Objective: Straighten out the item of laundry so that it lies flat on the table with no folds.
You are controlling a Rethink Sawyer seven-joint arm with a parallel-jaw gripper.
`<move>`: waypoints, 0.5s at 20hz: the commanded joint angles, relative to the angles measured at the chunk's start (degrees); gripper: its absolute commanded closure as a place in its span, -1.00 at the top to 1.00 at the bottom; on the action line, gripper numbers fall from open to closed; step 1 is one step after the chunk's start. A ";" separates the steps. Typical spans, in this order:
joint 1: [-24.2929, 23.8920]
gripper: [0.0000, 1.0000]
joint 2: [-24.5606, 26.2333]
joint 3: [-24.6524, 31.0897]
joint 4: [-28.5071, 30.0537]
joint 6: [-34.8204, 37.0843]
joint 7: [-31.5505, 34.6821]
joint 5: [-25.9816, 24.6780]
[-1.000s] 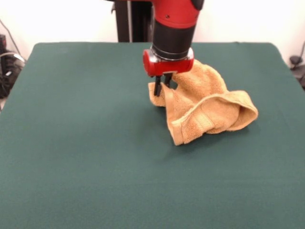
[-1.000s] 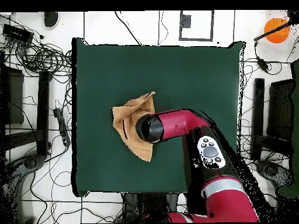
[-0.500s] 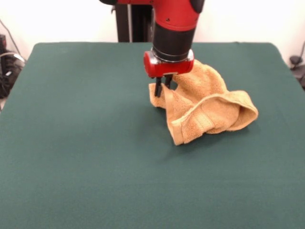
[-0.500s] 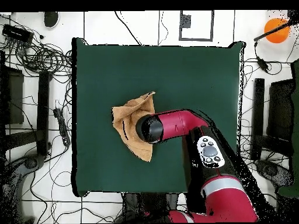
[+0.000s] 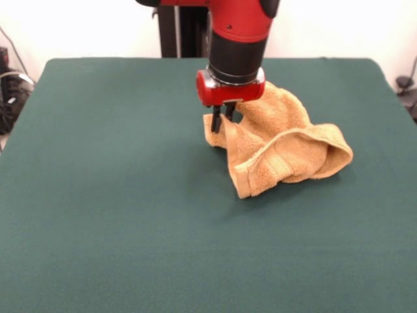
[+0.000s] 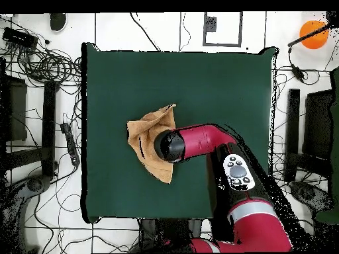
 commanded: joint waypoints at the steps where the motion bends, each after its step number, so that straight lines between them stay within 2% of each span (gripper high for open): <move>1: 0.23 -1.00 1.20 3.78 -1.71 -0.14 -3.15 -2.31; 9: -1.04 -1.00 -0.38 3.28 -1.37 0.66 -4.04 -2.43; 10: -1.95 -1.00 -1.36 3.25 0.32 0.31 -4.42 -2.46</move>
